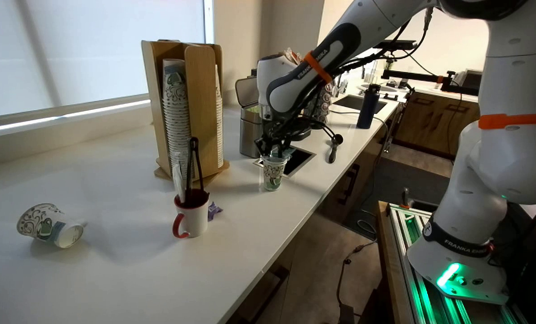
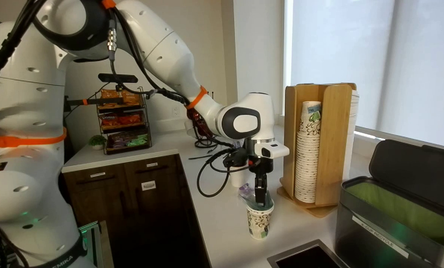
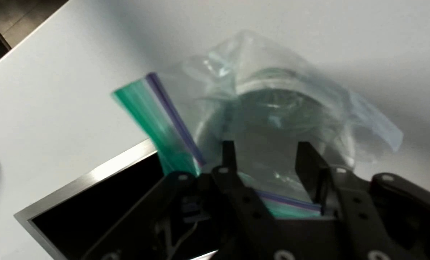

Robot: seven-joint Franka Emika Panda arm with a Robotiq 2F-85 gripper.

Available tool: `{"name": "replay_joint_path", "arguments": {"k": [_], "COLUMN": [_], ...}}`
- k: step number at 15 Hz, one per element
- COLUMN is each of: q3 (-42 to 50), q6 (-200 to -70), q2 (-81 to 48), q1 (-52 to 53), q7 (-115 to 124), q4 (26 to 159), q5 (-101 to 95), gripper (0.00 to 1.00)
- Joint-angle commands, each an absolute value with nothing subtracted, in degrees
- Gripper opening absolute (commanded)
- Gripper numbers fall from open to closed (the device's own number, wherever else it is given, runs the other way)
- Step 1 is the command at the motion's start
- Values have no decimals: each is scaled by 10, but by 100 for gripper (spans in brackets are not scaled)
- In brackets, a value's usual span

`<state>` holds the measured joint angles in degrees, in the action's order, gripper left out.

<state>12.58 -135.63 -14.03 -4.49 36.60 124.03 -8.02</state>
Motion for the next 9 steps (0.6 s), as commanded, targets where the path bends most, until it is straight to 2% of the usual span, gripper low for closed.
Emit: {"name": "replay_joint_path", "arguments": {"k": [1,2,5,9], "q3": [125,125,124,125], "q6": [-1352,-1352,-1353,-1349], "q2": [-122,-121,-118,-108], "q1": [-47,-48,-48,-50], "q7": [358,358,357,355], "q4": [1257,1258,1261,1263], "q5": [-74,-73,-73,-72], "gripper": [27,25,1,0]}}
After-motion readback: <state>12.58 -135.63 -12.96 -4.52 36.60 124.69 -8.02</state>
